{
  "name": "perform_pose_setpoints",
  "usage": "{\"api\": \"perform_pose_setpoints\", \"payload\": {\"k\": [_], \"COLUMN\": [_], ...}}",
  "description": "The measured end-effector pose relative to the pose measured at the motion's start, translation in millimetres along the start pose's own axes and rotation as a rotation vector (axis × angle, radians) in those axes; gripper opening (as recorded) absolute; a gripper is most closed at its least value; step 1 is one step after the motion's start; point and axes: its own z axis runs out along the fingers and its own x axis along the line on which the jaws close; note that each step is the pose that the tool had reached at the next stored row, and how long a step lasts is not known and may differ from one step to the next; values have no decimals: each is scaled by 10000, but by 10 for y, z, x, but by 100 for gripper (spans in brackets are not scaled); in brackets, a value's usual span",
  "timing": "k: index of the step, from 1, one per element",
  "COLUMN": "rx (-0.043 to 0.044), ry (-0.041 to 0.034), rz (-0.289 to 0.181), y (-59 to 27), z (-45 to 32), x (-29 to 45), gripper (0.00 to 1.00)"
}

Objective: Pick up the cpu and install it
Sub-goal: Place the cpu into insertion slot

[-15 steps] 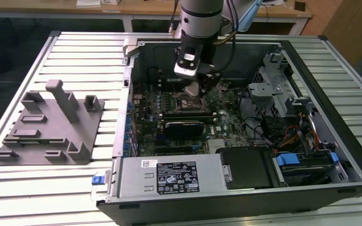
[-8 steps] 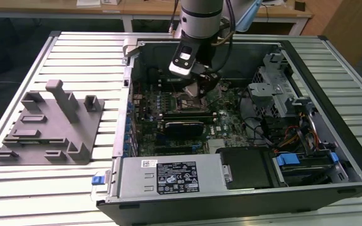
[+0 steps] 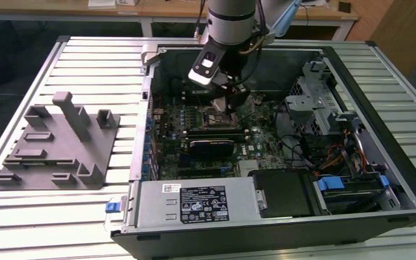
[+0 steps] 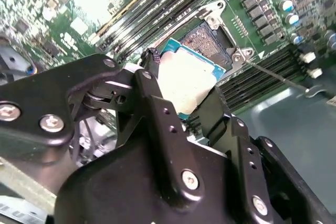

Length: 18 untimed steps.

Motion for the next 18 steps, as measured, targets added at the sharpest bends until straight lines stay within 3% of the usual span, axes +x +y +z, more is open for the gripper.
{"api": "perform_pose_setpoints", "payload": {"k": [14,18], "rx": [36,40], "ry": [-126,-142], "rz": [2454,2748], "y": [-3,1], "z": [52,81], "x": [1,17], "gripper": [54,54]}}
